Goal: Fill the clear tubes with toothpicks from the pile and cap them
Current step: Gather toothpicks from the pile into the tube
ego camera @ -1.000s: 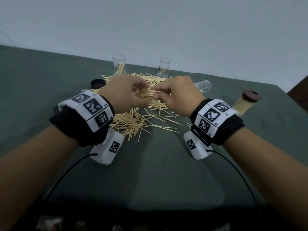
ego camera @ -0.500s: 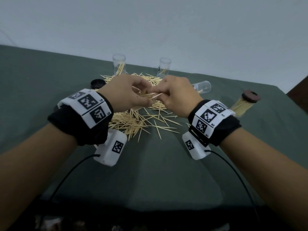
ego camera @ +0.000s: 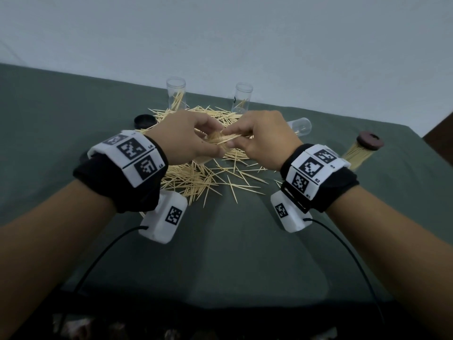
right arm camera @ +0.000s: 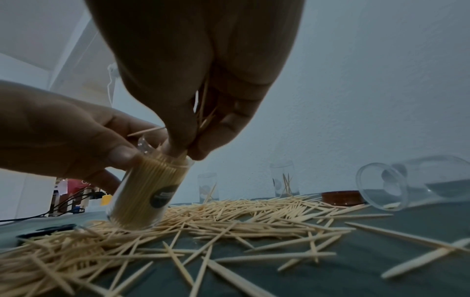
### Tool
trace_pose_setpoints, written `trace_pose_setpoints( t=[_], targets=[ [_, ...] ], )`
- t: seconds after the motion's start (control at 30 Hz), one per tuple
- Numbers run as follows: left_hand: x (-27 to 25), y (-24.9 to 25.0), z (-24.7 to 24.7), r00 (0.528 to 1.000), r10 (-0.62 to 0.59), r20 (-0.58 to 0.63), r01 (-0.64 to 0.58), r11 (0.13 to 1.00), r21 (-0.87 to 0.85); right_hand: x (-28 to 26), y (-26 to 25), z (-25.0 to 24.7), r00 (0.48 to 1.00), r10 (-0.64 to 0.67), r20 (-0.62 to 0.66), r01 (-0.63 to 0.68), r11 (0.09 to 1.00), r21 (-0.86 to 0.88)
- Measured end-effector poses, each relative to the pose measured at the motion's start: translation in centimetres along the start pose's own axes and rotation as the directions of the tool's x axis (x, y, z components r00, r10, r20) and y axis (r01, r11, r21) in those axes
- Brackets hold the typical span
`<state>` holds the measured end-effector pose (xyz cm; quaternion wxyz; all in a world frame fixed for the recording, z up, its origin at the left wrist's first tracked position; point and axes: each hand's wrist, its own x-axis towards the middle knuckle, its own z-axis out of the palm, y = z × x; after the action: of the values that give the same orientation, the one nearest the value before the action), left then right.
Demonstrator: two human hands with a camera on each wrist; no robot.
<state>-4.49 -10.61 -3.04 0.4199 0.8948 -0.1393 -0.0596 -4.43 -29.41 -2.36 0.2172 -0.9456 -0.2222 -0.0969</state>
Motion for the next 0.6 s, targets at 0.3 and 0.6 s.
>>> trace_pose_setpoints(
  t=[0.3, 0.6],
  targets=[
    [-0.04, -0.07, -0.54, 1.000, -0.007, -0.026, 0.007, 1.000, 0.003, 0.20, 0.29, 0.02, 0.997, 0.041, -0.059, -0.038, 0.998, 0.059],
    [-0.10, 0.06, -0.55, 1.000, 0.000, -0.022, 0.000, 1.000, 0.015, 0.11, 0.26, 0.16, 0.997, 0.074, -0.016, -0.074, 0.997, 0.032]
  ],
)
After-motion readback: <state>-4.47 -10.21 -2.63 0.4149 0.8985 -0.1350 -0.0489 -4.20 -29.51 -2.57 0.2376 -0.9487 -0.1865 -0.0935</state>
